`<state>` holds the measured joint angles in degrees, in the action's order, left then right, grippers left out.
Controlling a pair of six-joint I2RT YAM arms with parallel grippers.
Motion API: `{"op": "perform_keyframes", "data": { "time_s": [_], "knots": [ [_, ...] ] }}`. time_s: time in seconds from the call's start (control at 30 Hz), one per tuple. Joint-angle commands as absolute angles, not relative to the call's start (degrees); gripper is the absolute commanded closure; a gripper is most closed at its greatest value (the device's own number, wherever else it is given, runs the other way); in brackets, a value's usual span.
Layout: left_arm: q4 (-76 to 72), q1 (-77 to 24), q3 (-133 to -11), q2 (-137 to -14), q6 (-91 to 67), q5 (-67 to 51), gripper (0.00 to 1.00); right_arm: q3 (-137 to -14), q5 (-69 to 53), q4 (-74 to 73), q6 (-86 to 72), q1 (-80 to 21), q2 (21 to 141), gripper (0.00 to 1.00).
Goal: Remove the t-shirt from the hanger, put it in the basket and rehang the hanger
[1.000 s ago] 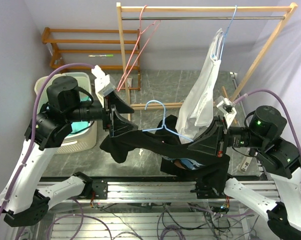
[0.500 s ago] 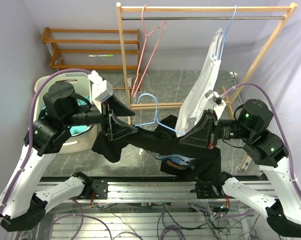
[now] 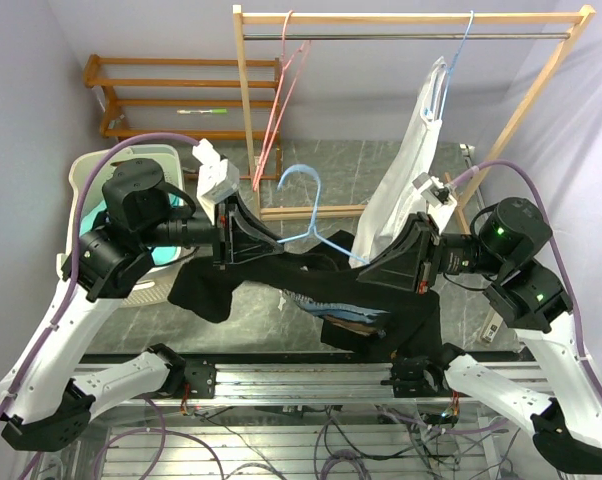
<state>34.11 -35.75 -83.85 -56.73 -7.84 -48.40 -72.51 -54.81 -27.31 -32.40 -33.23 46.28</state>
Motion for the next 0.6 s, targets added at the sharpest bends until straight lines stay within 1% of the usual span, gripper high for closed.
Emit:
{"op": "perform_keyframes", "data": {
  "time_s": [0.0,0.1,0.2,0.27,0.33,0.43,0.5,0.57],
  "knots": [
    [30.08,-36.28,-86.99,-57.03,-9.65,-50.38,0.92,-72.23,-56.67,-22.45,-33.87,-32.96,45.61,1.00],
    [30.02,-36.43,-87.22,-57.45,-10.18,-51.82,0.93,-72.03,-56.93,-22.10,-34.17,-33.00,45.62,1.00],
    [26.64,-36.56,-86.47,-57.06,-12.51,-54.37,0.93,-71.79,-57.12,-21.63,-34.44,-32.96,45.54,1.00],
    [25.30,-36.61,-86.27,-57.03,-13.68,-55.81,0.83,-71.70,-57.26,-21.23,-34.65,-32.96,45.60,1.00],
    [24.94,-36.69,-86.33,-57.38,-14.31,-57.22,0.77,-71.39,-57.62,-20.38,-35.16,-32.96,45.47,1.00],
    [25.21,-36.95,-86.19,-57.89,-14.38,-57.57,0.72,-71.29,-57.89,-19.20,-35.85,-32.96,45.37,1.00],
    [25.21,-37.15,-85.99,-58.15,-14.29,-57.82,0.67,-71.16,-58.13,-18.54,-36.26,-32.96,45.36,1.00],
    [25.19,-37.54,-85.79,-58.34,-14.28,-57.46,0.66,-71.15,-58.11,-18.26,-36.47,-32.96,45.43,1.00]
  ]
}}
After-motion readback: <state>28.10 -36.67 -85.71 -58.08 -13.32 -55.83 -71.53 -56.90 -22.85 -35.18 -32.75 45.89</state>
